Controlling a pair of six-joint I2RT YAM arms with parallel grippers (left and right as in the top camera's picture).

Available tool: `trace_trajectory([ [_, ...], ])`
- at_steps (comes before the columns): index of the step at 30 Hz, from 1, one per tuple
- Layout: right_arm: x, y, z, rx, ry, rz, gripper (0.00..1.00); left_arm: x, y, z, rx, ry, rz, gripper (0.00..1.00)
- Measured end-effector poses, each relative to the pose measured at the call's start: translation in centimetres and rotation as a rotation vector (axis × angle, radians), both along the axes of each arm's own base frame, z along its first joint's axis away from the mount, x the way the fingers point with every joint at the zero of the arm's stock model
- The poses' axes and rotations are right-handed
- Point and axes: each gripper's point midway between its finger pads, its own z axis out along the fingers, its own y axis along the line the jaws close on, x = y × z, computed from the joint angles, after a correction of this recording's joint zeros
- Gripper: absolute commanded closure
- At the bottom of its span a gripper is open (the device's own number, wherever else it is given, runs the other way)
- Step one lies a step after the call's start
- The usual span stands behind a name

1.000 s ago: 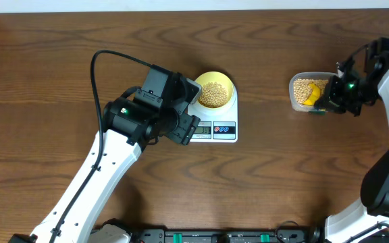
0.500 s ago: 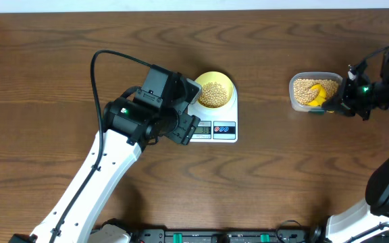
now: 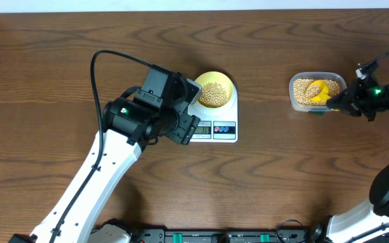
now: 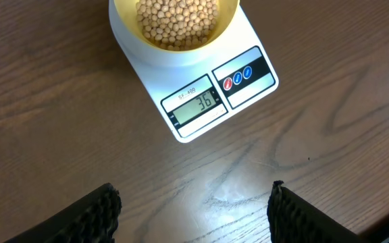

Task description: Scoop item into bowl and weigh 50g on scale

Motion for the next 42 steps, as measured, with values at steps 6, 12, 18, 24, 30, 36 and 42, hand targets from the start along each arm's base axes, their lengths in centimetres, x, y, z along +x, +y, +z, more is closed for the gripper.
trace_trajectory([
  [6, 0.0, -0.4, 1.1, 0.078, -0.048, -0.016, 0.99, 0.0, 0.0, 0.0, 0.000, 0.000, 0.000, 0.27],
  [12, 0.2, 0.6, 2.4, 0.164, -0.111, 0.007, 0.99, 0.0, 0.0, 0.0, 0.000, 0.000, 0.000, 0.27],
  [18, 0.7, 1.3, 3.5, 0.231, -0.169, 0.021, 0.99, 0.0, 0.0, 0.0, 0.000, 0.000, 0.000, 0.27],
  [24, 1.2, 2.2, 5.3, 0.326, -0.249, 0.034, 0.99, 0.0, 0.0, 0.0, 0.000, 0.000, 0.000, 0.27],
  [30, 1.7, 4.0, 6.8, 0.405, -0.303, 0.066, 0.99, 0.0, 0.0, 0.0, 0.000, 0.000, 0.000, 0.27],
  [36, 2.2, 7.7, 7.8, 0.461, -0.351, 0.170, 0.99, 0.0, 0.0, 0.0, 0.000, 0.000, 0.000, 0.27],
  [42, 2.4, 12.4, 8.2, 0.485, -0.388, 0.306, 0.99, 0.0, 0.0, 0.0, 0.000, 0.000, 0.000, 0.27],
])
